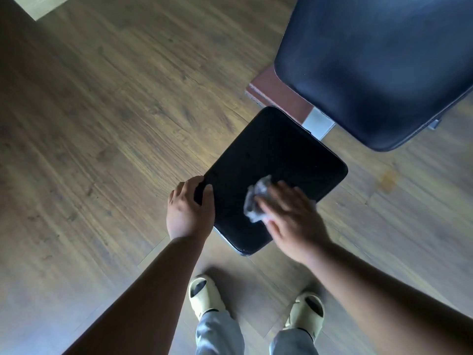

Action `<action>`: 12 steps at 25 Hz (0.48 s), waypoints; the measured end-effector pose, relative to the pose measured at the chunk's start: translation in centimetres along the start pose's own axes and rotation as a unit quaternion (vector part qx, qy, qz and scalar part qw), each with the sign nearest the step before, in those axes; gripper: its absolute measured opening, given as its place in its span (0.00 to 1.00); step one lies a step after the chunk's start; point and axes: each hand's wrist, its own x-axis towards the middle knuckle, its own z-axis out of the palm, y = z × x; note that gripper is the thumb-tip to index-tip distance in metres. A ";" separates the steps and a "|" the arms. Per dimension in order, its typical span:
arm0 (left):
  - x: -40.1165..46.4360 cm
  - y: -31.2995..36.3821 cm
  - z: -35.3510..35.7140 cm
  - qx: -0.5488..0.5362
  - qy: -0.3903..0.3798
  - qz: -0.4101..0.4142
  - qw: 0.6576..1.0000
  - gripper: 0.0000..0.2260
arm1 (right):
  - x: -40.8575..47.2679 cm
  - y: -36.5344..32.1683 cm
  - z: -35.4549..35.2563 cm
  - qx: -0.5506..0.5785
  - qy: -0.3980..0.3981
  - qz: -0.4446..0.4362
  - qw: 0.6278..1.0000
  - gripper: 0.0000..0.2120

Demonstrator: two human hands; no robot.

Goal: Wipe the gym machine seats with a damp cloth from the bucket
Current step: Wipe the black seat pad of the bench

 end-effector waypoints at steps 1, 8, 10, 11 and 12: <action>0.0 0.0 0.1 0.000 0.000 -0.002 1.000 0.14 | 0.5 0.6 -0.5 0.003 0.010 0.063 0.998 0.21; 0.2 0.4 -0.3 -0.034 0.005 -0.008 0.999 0.12 | -1.7 -5.2 1.9 0.022 -0.022 -0.104 0.994 0.21; 0.4 0.4 -0.7 -0.050 -0.011 -0.021 0.998 0.14 | -0.9 -1.8 1.0 0.004 0.000 -0.014 1.000 0.22; 0.4 0.3 -0.8 -0.051 -0.016 -0.023 0.998 0.13 | -0.4 0.0 0.4 -0.001 0.016 0.057 0.998 0.23; 0.5 0.1 -0.8 -0.052 -0.019 -0.025 0.998 0.12 | 0.0 1.0 -0.2 0.002 0.030 0.124 0.992 0.24</action>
